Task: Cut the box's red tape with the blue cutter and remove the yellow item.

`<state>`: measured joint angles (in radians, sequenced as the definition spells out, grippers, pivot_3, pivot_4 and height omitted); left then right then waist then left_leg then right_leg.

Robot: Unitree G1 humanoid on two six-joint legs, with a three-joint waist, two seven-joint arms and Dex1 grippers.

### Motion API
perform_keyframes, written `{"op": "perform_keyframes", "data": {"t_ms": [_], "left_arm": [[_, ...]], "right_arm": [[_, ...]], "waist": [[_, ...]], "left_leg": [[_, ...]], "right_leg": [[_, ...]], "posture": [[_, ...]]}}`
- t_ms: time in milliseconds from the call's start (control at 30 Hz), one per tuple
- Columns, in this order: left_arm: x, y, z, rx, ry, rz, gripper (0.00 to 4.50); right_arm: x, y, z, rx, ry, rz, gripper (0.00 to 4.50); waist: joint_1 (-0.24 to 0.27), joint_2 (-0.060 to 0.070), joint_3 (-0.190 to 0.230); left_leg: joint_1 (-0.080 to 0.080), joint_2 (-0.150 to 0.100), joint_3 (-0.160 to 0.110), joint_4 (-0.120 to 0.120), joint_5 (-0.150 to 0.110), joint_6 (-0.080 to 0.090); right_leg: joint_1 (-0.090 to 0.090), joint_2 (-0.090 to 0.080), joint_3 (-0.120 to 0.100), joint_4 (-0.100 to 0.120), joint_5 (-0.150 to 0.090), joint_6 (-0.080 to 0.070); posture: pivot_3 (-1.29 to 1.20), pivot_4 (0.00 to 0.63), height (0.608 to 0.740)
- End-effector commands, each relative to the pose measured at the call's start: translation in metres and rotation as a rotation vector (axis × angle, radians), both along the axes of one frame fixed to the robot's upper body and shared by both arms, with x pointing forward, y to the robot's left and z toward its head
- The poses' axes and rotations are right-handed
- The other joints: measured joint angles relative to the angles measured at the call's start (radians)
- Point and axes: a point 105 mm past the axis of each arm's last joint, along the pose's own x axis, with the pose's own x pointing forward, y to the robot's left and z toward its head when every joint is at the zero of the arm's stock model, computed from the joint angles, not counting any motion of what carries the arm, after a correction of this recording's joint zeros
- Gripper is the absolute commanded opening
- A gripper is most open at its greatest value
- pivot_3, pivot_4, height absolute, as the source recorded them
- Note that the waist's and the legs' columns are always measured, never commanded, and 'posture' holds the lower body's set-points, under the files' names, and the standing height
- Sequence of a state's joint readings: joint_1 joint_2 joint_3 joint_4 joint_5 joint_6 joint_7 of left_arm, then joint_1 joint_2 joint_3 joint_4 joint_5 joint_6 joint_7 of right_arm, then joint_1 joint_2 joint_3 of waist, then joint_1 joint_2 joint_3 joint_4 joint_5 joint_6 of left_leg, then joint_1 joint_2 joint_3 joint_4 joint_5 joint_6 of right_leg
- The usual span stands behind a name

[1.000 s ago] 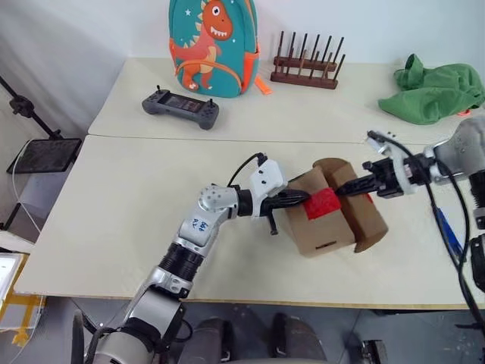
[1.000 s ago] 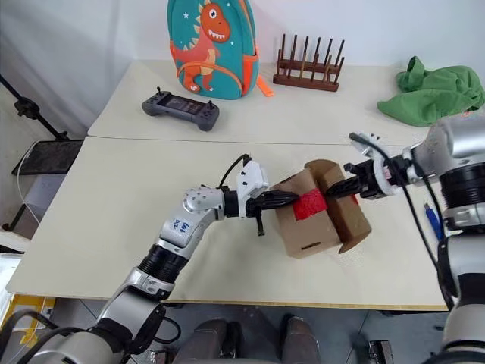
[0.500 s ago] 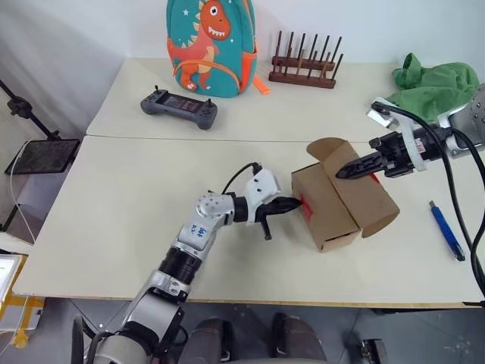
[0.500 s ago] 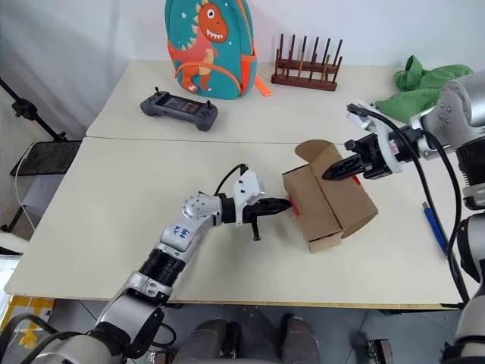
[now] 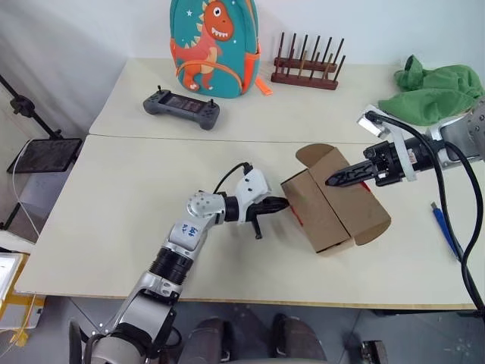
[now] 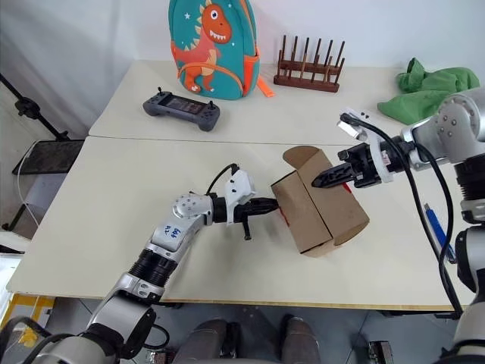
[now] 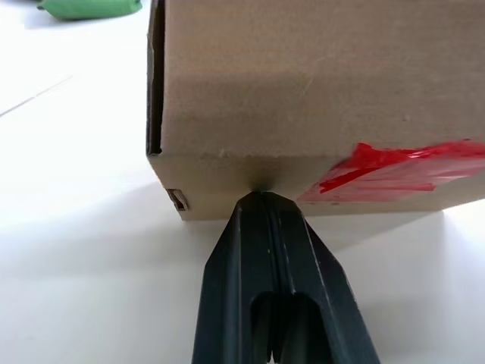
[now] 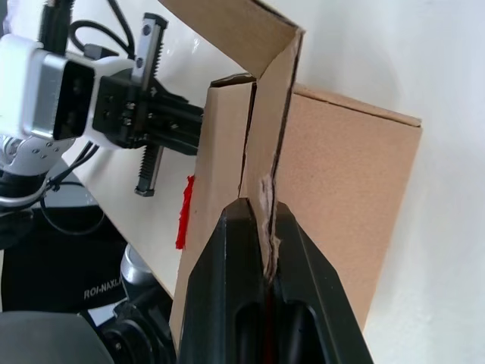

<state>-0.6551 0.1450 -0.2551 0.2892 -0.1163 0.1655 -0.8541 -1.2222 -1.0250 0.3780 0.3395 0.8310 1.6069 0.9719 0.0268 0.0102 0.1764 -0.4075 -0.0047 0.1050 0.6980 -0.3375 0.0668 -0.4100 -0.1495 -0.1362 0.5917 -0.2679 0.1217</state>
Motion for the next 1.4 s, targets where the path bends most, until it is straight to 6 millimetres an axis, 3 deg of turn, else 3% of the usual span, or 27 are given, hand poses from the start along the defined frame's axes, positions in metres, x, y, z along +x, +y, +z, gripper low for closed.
{"op": "perform_keyframes", "data": {"t_ms": [33,267,467,533,600,667,733,900,1000,1267,1400], "left_arm": [[-0.006,-0.013,0.019,-0.046,-0.052,-0.054,0.00],[-0.007,-0.030,0.027,-0.074,-0.055,-0.069,0.00],[-0.012,-0.023,0.038,-0.054,-0.088,-0.113,0.00],[-0.014,-0.020,0.046,-0.067,-0.079,-0.130,0.00],[-0.015,-0.015,0.066,-0.048,-0.131,-0.157,0.00],[-0.019,-0.020,0.083,-0.087,-0.144,-0.189,0.00],[-0.017,-0.028,0.088,-0.104,-0.131,-0.185,0.00],[-0.009,-0.049,0.069,-0.048,-0.105,-0.161,0.00],[-0.008,-0.054,0.047,0.066,-0.136,-0.165,0.00],[-0.007,-0.049,0.026,0.154,-0.064,-0.152,0.00],[0.001,-0.030,0.009,0.248,-0.053,-0.098,0.00]], "right_arm": [[-0.001,-0.023,-0.013,-0.092,0.009,-0.083,0.02],[0.001,-0.033,-0.021,-0.140,-0.029,-0.078,0.02],[0.000,-0.023,-0.019,-0.128,-0.037,-0.048,0.02],[0.000,-0.022,-0.019,-0.132,-0.042,-0.046,0.02],[0.001,-0.023,-0.019,-0.131,-0.050,-0.051,0.02],[0.001,-0.023,-0.019,-0.130,-0.056,-0.054,0.02],[0.002,-0.022,-0.020,-0.129,-0.062,-0.052,0.02],[0.002,-0.018,-0.019,-0.118,-0.075,-0.048,0.02],[0.001,-0.017,-0.017,-0.108,-0.081,-0.047,0.02],[0.001,-0.034,-0.012,-0.134,-0.116,-0.085,0.02],[0.007,-0.053,-0.007,-0.176,-0.161,-0.129,0.02]], "waist": [[0.001,0.000,0.000],[-0.003,0.000,0.000],[-0.004,0.000,0.000],[-0.004,0.000,0.000],[-0.004,0.000,0.000],[-0.004,0.000,0.000],[-0.004,0.000,0.000],[-0.006,0.000,0.000],[-0.007,0.000,0.000],[-0.005,0.000,0.000],[-0.006,0.000,0.000]], "left_leg": [[0.000,0.000,0.000,0.000,0.000,0.000],[0.000,0.001,0.001,0.000,0.000,0.000],[0.001,0.001,0.002,0.001,0.000,0.000],[0.001,0.001,0.002,0.001,0.000,0.000],[0.001,0.001,0.001,0.002,0.000,0.000],[0.001,0.001,0.001,0.002,0.000,0.000],[0.001,0.001,0.001,0.002,0.000,0.000],[0.002,0.001,0.002,0.002,0.001,0.000],[0.002,0.001,0.003,0.001,0.001,0.000],[0.002,0.001,0.003,0.002,0.001,0.000],[0.003,0.001,0.003,0.002,0.001,0.000]], "right_leg": [[0.000,0.000,0.000,0.000,0.000,0.000],[0.000,0.002,0.000,0.000,0.000,0.000],[0.000,0.002,0.001,0.001,0.000,0.000],[0.000,0.001,0.001,0.001,0.000,0.000],[0.000,0.001,0.001,0.001,0.000,0.000],[0.000,0.001,0.001,0.001,0.000,0.000],[0.001,0.001,0.001,0.001,0.000,0.000],[0.002,0.003,0.001,0.001,0.000,0.001],[0.001,0.003,0.002,0.002,0.000,0.001],[0.001,0.002,0.003,0.002,0.000,0.001],[0.001,0.002,0.003,0.002,0.000,0.001]], "posture": [[0.00,0.150,0.740],[0.00,0.150,0.740],[0.00,0.150,0.740],[0.00,0.150,0.740],[0.00,0.150,0.740],[0.00,0.150,0.740],[0.00,0.150,0.740],[0.00,0.150,0.740],[0.00,0.150,0.740],[0.00,0.150,0.740],[0.00,0.150,0.740]]}}
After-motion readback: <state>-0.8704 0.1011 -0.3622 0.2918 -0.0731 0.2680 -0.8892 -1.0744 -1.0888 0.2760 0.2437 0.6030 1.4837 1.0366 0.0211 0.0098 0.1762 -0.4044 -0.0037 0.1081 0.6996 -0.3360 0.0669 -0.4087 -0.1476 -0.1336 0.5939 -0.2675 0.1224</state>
